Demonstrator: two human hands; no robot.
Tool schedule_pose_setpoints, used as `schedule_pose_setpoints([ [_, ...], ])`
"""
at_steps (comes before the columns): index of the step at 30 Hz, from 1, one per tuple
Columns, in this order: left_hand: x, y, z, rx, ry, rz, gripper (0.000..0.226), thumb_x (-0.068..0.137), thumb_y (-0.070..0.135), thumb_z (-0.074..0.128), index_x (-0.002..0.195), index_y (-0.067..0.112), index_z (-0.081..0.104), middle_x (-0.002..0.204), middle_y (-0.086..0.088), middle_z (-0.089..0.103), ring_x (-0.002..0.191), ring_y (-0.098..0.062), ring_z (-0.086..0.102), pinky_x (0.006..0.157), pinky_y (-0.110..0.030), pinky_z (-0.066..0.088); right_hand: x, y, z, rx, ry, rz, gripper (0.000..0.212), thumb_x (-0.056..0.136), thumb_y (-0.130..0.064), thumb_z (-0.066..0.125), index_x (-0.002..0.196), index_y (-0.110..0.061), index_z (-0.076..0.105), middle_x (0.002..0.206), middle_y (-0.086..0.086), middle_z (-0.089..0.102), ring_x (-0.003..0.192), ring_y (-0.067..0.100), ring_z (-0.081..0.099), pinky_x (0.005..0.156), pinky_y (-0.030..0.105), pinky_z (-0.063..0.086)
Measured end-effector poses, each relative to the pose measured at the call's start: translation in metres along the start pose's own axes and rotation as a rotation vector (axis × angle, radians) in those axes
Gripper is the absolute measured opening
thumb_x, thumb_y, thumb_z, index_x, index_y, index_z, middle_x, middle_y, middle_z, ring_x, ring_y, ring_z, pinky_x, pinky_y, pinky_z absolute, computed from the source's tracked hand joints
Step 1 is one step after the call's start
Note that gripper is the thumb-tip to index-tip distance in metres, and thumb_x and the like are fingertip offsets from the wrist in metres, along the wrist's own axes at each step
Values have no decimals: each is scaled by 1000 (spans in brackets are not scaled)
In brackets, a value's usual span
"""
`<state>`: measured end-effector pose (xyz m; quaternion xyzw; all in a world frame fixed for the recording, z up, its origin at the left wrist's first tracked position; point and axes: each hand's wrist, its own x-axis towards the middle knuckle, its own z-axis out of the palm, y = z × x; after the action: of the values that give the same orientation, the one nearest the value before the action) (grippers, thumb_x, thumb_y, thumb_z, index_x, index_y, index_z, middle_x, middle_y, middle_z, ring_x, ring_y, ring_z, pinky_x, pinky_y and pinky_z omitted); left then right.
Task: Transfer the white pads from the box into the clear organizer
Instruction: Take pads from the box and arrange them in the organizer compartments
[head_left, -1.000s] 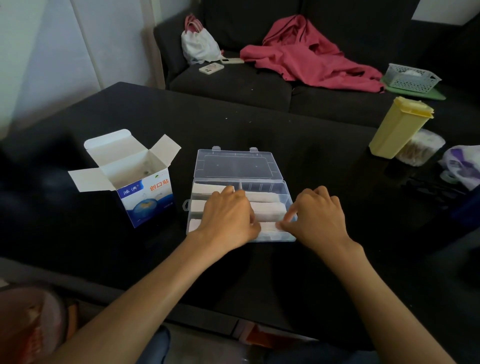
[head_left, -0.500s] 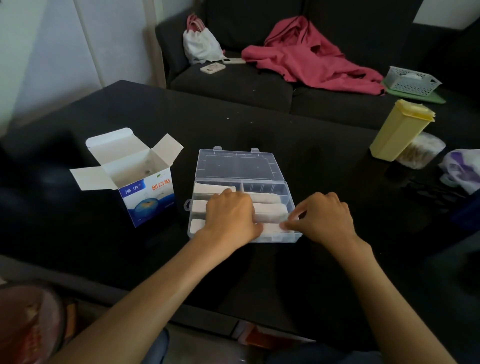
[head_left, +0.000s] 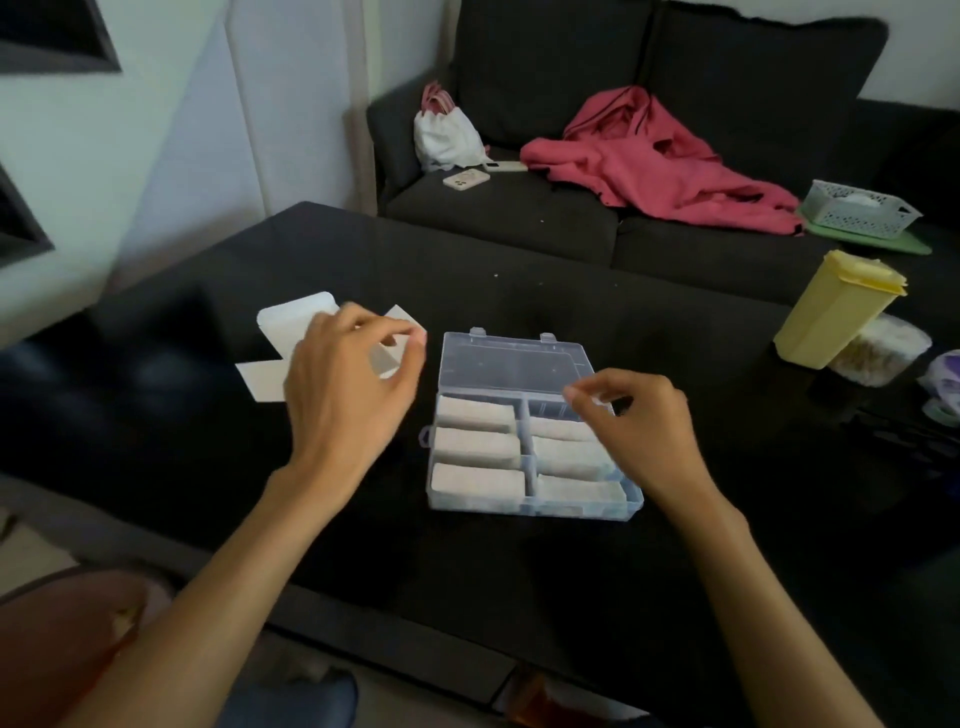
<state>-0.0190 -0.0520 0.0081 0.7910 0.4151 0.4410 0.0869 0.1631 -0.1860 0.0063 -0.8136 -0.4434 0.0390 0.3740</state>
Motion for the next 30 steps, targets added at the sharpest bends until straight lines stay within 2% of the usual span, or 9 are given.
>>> schedule_pose_setpoints([
  [3,4,-34,-11,195,-36,-51,33,90,30,57,122,20,62,125,-4,57,116,-24,45,93,-38,36,4,-34,27,26,-60,-111,26,92,-27,54,118,-27,60,116,-8,62,97,0,55,77,12,44],
  [6,3,-63,-14,248,-221,-161,37,90,29,56,127,24,59,141,-1,44,130,-22,32,104,-41,29,5,-66,55,6,-150,-264,35,98,-21,42,132,-31,47,133,-7,51,121,6,46,96,23,41],
  [10,3,-80,-18,-237,-342,-380,39,76,21,69,114,30,66,139,0,46,134,-20,34,110,-41,31,5,-85,78,-205,-315,-454,43,99,-22,36,142,-29,34,150,-7,29,137,11,23,112,34,26],
  [14,6,-77,-28,-523,-275,-661,91,71,7,78,144,30,29,149,-5,26,131,-24,38,96,-34,43,2,-94,80,-246,-268,-468,36,97,-30,39,131,-31,49,137,-12,37,125,6,29,100,18,28],
  [16,6,-81,-27,-563,-292,-797,82,80,25,73,147,24,25,148,-8,34,129,-26,43,98,-37,43,-2,-93,74,-284,-247,-465,35,95,-35,41,127,-34,53,131,-15,43,120,3,30,91,14,23],
  [19,2,-87,-27,-487,-322,-641,42,86,45,60,118,17,63,110,-1,68,101,-18,63,90,-44,51,-7,-90,67,-344,-239,-442,37,92,-41,45,128,-36,53,125,-15,48,114,3,33,86,15,24],
  [21,-2,-84,-29,-436,-224,-432,26,88,41,61,97,20,73,91,10,72,90,-9,66,83,-37,53,-7,-87,67,-316,-213,-415,35,91,-40,49,124,-35,57,119,-13,54,104,2,38,80,12,28],
  [26,-7,-60,-28,-590,6,-289,19,86,29,66,100,20,74,91,19,70,88,3,66,74,-15,52,-7,-86,71,-256,-92,-378,25,90,-35,56,113,-29,66,102,-9,65,87,5,53,67,6,32],
  [30,-8,-47,-22,-647,-52,-241,19,86,28,65,100,18,74,90,14,73,87,0,68,73,-20,55,-8,-95,73,-248,-161,-354,25,92,-33,54,113,-25,66,114,-6,66,96,14,64,77,16,48],
])
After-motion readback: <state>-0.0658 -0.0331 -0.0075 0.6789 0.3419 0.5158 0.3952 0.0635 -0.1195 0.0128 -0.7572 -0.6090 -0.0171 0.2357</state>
